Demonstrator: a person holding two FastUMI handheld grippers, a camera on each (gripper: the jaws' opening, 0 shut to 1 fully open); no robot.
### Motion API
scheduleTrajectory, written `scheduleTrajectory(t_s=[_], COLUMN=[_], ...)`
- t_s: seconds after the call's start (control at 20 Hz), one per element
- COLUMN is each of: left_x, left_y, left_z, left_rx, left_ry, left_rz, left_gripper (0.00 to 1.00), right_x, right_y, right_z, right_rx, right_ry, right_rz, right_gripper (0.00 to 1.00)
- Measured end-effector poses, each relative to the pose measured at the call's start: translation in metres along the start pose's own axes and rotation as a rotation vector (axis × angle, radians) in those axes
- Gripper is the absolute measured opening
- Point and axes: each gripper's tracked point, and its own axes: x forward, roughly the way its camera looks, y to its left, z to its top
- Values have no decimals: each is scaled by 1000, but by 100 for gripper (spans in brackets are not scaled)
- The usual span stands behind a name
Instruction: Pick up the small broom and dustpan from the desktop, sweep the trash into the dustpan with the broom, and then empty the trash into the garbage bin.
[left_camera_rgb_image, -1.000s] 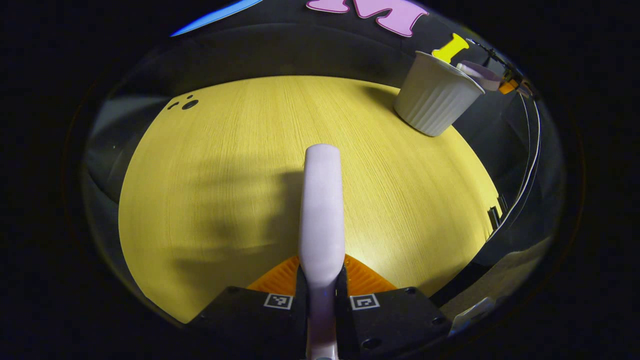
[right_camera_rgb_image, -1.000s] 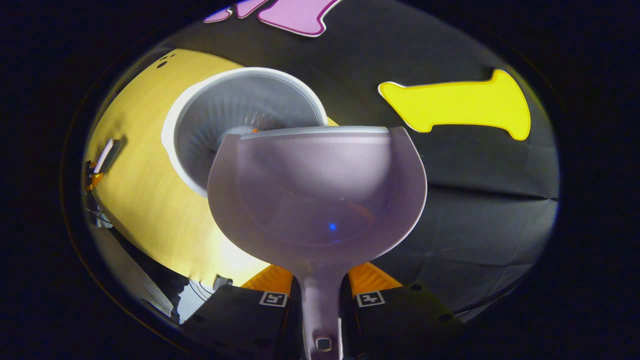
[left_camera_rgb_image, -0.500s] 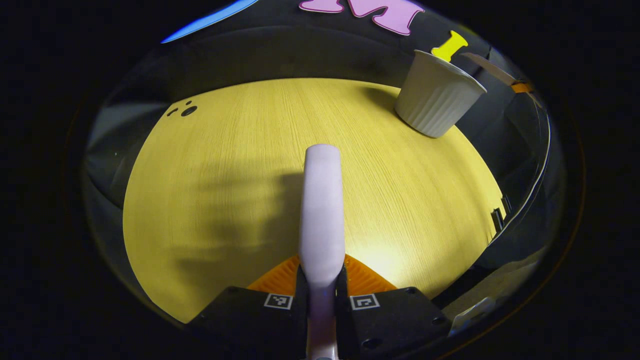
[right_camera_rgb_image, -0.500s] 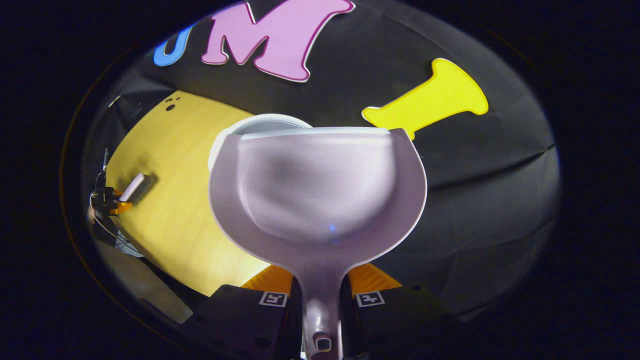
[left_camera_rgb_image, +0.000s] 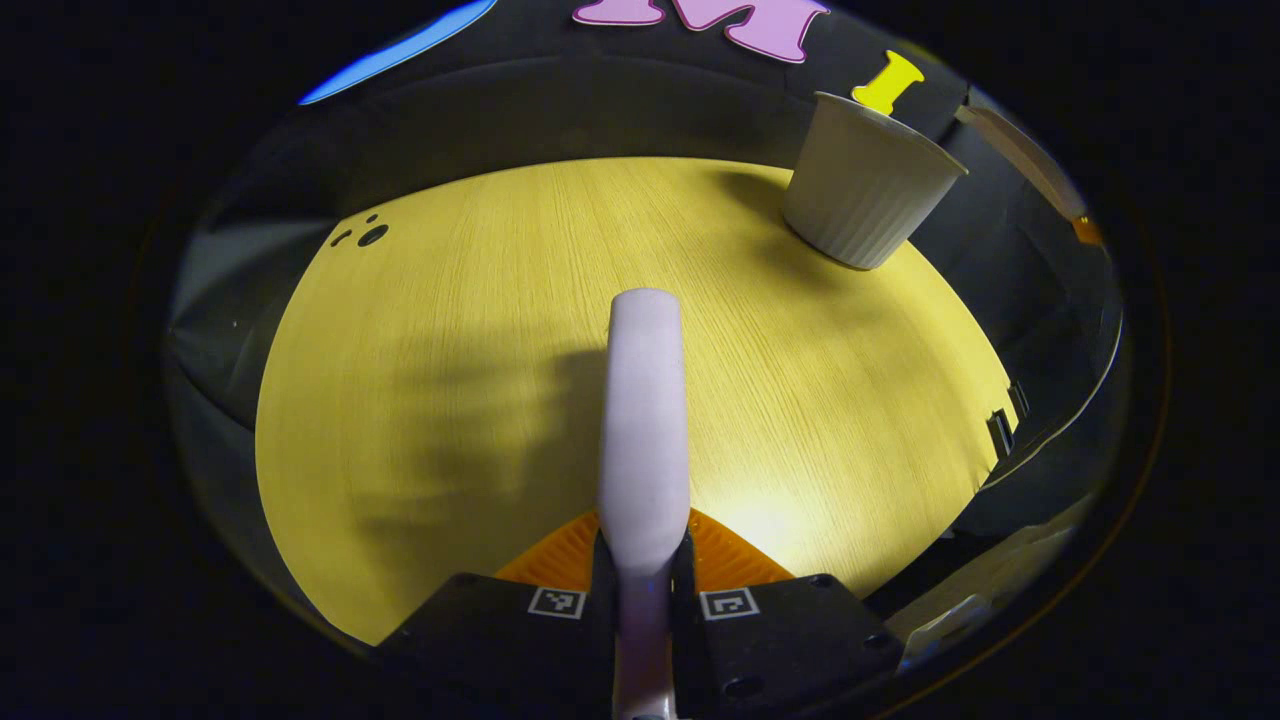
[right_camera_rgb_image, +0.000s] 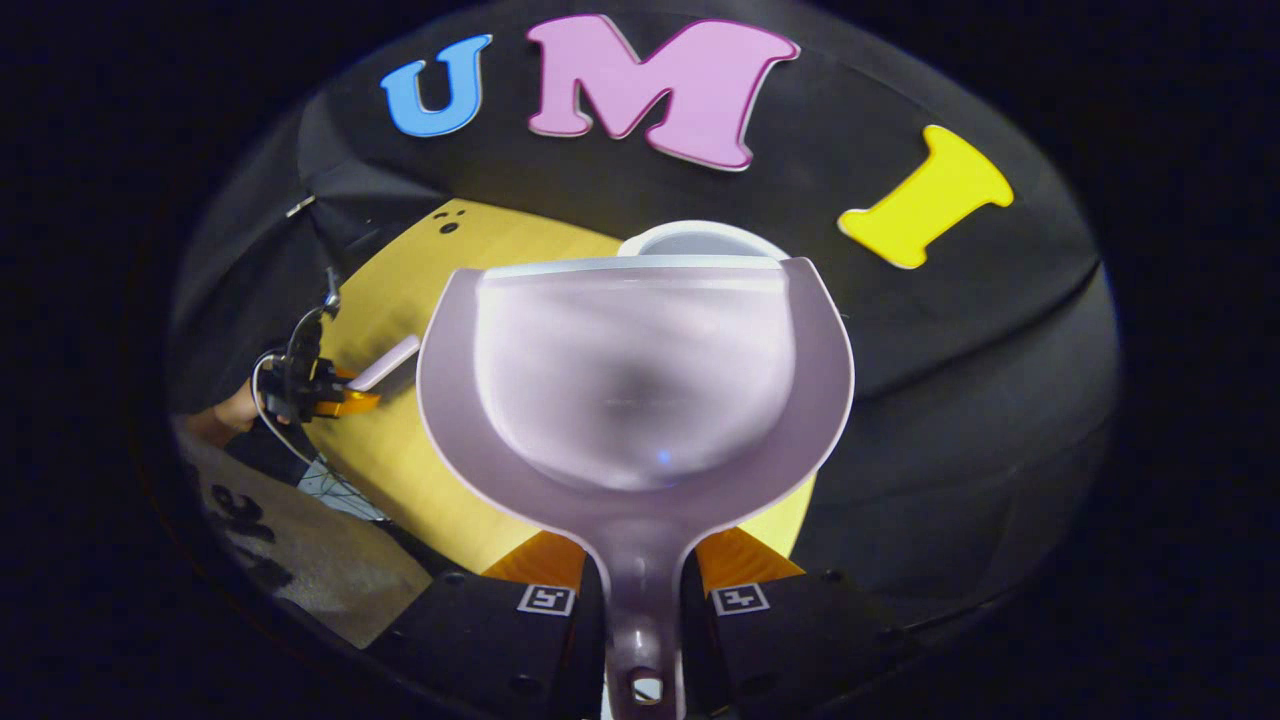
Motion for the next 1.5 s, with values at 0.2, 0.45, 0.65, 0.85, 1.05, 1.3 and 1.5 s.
scheduleTrajectory(t_s=[0.2, 0.45, 0.65, 0.85, 1.05, 1.3, 1.5], left_x=[-1, 1, 11, 23, 34, 38, 38], left_y=[1, 7, 15, 22, 32, 39, 40], left_z=[3, 2, -2, -4, -6, -10, -12], left_rx=[18, 17, 34, 59, 80, 92, 96], left_ry=[-2, -6, -4, -11, -11, 5, 8], left_rz=[21, 45, 81, 112, 154, 174, 182], left_gripper=[29, 27, 27, 27, 28, 30, 34], right_x=[44, 110, 161, 192, 215, 219, 218], right_y=[59, 104, 111, 118, 118, 120, 126], right_z=[-47, -98, -136, -149, -149, -152, -151], right_rx=[33, 89, 73, 98, 129, 132, 144], right_ry=[61, 141, 196, 207, 198, 219, 211], right_rz=[73, 100, 61, 53, 37, 34, 64], right_gripper=[35, 32, 35, 37, 32, 34, 43])
